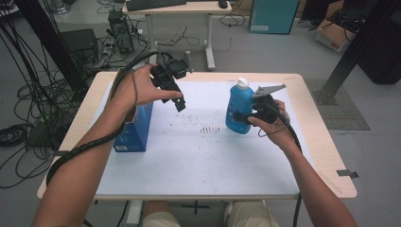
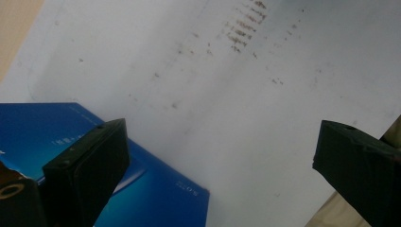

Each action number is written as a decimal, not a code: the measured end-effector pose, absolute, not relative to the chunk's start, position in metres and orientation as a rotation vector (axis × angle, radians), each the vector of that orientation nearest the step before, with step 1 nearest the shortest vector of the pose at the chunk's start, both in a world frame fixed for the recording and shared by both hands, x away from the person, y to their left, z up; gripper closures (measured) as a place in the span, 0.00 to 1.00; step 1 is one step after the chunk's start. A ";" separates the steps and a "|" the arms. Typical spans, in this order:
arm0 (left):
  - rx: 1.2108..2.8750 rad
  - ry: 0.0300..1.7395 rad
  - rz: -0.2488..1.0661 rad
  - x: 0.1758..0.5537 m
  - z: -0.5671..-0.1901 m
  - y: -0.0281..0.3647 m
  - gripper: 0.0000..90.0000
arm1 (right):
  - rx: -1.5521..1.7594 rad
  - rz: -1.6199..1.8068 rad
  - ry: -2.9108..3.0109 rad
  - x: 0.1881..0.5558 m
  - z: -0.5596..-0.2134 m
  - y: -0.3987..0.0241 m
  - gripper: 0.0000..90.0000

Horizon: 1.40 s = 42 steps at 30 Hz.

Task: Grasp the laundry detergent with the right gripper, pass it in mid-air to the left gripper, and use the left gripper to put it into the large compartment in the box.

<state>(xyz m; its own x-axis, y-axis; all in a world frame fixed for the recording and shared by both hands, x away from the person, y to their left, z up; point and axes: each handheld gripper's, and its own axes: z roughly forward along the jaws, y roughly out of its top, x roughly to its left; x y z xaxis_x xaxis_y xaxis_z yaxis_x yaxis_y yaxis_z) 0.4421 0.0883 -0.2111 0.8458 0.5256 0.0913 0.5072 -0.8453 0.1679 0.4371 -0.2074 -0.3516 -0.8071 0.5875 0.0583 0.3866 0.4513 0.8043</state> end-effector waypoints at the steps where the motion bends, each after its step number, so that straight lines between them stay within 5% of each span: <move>1: 2.887 0.790 0.191 0.443 -0.209 0.088 0.05 | 0.830 1.282 2.484 0.438 -0.350 -0.203 0.49; 25: 3.003 0.417 0.088 0.447 -0.172 0.072 0.05 | 0.379 1.425 2.694 0.446 -0.345 -0.095 0.49; 42: 3.075 0.303 -0.027 0.435 -0.183 0.073 0.05 | 0.148 1.508 2.740 0.433 -0.341 -0.053 0.48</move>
